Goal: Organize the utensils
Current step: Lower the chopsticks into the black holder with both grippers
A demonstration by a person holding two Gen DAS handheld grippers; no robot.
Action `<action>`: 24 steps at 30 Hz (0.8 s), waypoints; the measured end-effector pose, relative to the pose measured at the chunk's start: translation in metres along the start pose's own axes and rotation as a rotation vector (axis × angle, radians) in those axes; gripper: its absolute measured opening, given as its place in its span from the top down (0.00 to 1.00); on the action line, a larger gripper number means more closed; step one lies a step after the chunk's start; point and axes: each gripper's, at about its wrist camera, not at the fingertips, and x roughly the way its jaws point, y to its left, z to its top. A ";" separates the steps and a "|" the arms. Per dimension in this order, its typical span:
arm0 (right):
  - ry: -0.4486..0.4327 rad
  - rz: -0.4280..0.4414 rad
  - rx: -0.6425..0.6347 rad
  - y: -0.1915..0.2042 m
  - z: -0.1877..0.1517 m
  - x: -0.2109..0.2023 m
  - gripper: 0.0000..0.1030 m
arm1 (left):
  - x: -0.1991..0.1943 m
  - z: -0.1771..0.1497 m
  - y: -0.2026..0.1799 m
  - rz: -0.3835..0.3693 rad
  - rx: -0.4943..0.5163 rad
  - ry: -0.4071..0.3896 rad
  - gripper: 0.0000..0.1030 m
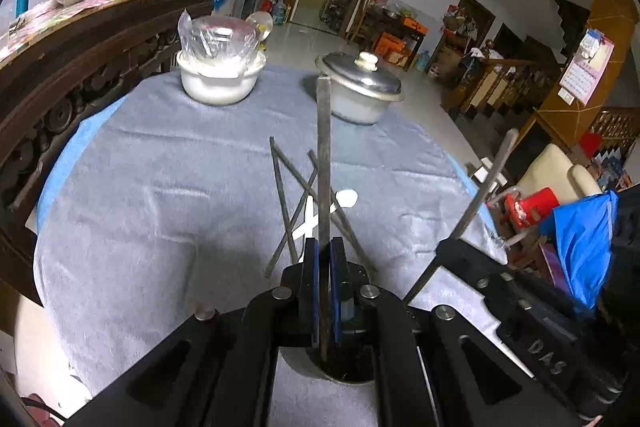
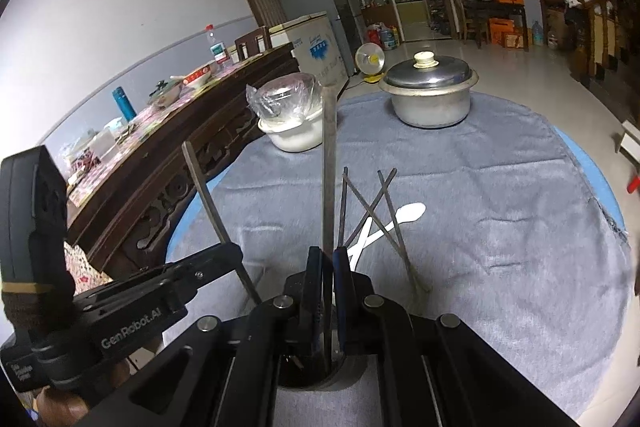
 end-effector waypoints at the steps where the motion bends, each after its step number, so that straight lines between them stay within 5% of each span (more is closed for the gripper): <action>1: -0.001 0.005 0.006 -0.001 -0.001 -0.001 0.93 | 0.001 -0.002 0.000 -0.003 0.000 0.004 0.95; 24: 0.038 0.044 0.034 -0.001 -0.014 0.004 0.91 | -0.001 -0.009 -0.001 -0.006 0.023 0.047 0.92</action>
